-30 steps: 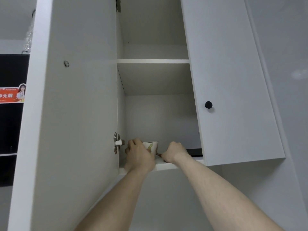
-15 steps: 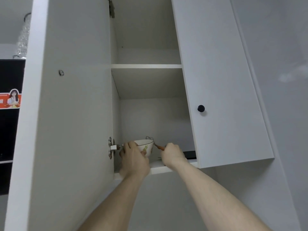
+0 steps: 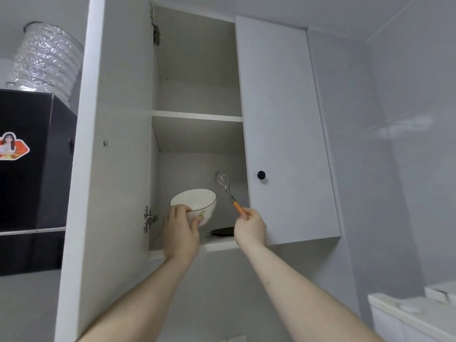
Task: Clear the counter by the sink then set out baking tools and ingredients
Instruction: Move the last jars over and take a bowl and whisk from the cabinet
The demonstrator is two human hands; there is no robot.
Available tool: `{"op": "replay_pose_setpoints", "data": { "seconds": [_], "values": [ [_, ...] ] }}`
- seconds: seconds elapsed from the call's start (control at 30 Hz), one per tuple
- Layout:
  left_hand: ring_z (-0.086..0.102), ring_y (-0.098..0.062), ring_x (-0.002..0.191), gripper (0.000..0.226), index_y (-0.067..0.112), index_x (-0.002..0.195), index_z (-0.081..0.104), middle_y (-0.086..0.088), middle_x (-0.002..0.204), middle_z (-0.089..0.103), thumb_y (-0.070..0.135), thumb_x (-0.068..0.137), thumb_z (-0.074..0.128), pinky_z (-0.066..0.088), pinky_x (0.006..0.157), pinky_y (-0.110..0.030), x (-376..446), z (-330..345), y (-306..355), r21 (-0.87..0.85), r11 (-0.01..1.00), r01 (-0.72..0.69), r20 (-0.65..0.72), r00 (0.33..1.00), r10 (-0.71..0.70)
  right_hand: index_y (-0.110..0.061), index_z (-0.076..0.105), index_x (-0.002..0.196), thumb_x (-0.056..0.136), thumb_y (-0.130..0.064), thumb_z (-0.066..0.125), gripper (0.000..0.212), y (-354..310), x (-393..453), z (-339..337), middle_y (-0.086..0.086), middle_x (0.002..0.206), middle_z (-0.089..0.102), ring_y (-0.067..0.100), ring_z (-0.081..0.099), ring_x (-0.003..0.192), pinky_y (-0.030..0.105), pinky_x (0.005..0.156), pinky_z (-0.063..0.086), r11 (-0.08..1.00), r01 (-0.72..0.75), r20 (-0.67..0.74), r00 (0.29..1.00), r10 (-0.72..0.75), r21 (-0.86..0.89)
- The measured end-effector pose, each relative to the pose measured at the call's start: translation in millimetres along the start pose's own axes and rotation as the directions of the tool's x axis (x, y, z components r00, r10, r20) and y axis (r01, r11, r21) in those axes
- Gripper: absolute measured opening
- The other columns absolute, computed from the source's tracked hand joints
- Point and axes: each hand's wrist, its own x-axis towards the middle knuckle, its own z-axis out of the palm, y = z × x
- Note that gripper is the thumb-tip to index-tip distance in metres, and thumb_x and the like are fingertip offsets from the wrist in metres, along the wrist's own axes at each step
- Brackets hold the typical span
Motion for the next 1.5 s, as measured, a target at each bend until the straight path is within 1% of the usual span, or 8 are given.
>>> {"op": "replay_pose_setpoints", "data": {
  "seconds": [0.23,0.47,0.6,0.67,0.93,1.13,1.37,1.5],
  "values": [
    [0.057,-0.024,0.096,0.018,0.015,0.103,0.057,0.001,0.108,0.058,0.023,0.093,0.07,0.036,0.074,-0.03,-23,-46,60,-0.075,0.996,-0.046,0.05,0.998,0.05,-0.026,0.065,0.111,0.1,-0.011,0.045,0.028,-14,-40,-46,-0.006,0.098,0.07,0.019,0.063,0.091,0.028,0.071,0.045,0.958,-0.119,-0.144,0.976,0.16,0.26],
    [0.056,-0.013,0.095,0.019,0.023,0.103,0.055,0.015,0.104,0.054,0.025,0.093,0.071,0.048,0.08,-0.034,-54,-104,117,-0.128,0.972,-0.198,0.077,0.975,0.208,-0.019,0.067,0.119,0.103,-0.01,0.045,0.029,-21,-92,-57,0.001,0.109,0.073,0.02,0.066,0.101,0.028,0.08,0.044,0.841,-0.112,-0.142,0.966,0.218,0.53],
    [0.054,-0.001,0.098,0.021,0.025,0.104,0.057,0.019,0.106,0.055,0.022,0.091,0.073,0.04,0.078,-0.011,-77,-146,147,-0.196,0.953,-0.23,0.08,0.965,0.249,-0.022,0.066,0.112,0.105,-0.013,0.049,0.021,-23,-128,-73,0.001,0.101,0.074,0.01,0.063,0.083,0.021,0.073,0.046,0.764,-0.077,-0.122,0.972,0.199,0.641],
    [0.055,0.001,0.097,0.022,0.026,0.104,0.059,0.017,0.106,0.058,0.021,0.089,0.075,0.039,0.078,-0.006,-87,-169,158,-0.232,0.943,-0.24,0.085,0.96,0.266,-0.029,0.067,0.11,0.105,-0.015,0.049,0.024,-21,-150,-84,-0.006,0.097,0.075,0.01,0.059,0.072,0.023,0.07,0.047,0.764,-0.07,-0.088,0.983,0.164,0.642],
    [0.063,-0.013,0.111,0.027,0.023,0.099,0.06,0.012,0.111,0.065,0.014,0.084,0.08,0.053,0.096,-0.027,-117,-270,156,-0.265,0.92,-0.288,0.126,0.936,0.329,-0.027,0.07,0.109,0.102,-0.006,0.053,0.028,-26,-214,-127,-0.007,0.088,0.073,0.007,0.048,0.054,0.022,0.058,0.041,0.775,-0.074,0.058,0.997,0.048,0.627],
    [0.062,-0.019,0.111,0.028,0.013,0.1,0.061,0.01,0.113,0.064,0.008,0.081,0.081,0.054,0.093,-0.044,-148,-357,127,-0.094,0.934,-0.346,0.16,0.92,0.357,-0.028,0.065,0.108,0.104,-0.002,0.048,0.031,-46,-267,-124,-0.011,0.076,0.067,0.007,0.038,0.048,0.017,0.043,0.032,0.785,-0.045,0.139,0.989,-0.053,0.618],
    [0.064,-0.021,0.114,0.027,0.012,0.096,0.061,0.006,0.114,0.066,0.026,0.082,0.079,0.054,0.097,-0.039,-212,-492,88,0.054,0.968,-0.245,0.176,0.957,0.232,-0.027,0.064,0.118,0.105,-0.007,0.047,0.029,-71,-383,-105,-0.002,0.079,0.056,0.007,0.031,0.049,0.019,0.042,0.025,0.776,-0.12,0.358,0.923,-0.143,0.619],
    [0.065,-0.019,0.112,0.027,0.016,0.092,0.063,0.01,0.112,0.067,0.02,0.076,0.084,0.053,0.097,-0.035,-258,-577,67,0.215,0.971,-0.105,0.172,0.983,0.068,-0.033,0.065,0.117,0.105,-0.007,0.048,0.033,-81,-455,-66,-0.001,0.079,0.055,0.008,0.033,0.051,0.018,0.041,0.026,0.81,-0.185,0.513,0.843,-0.16,0.557]
  ]
}}
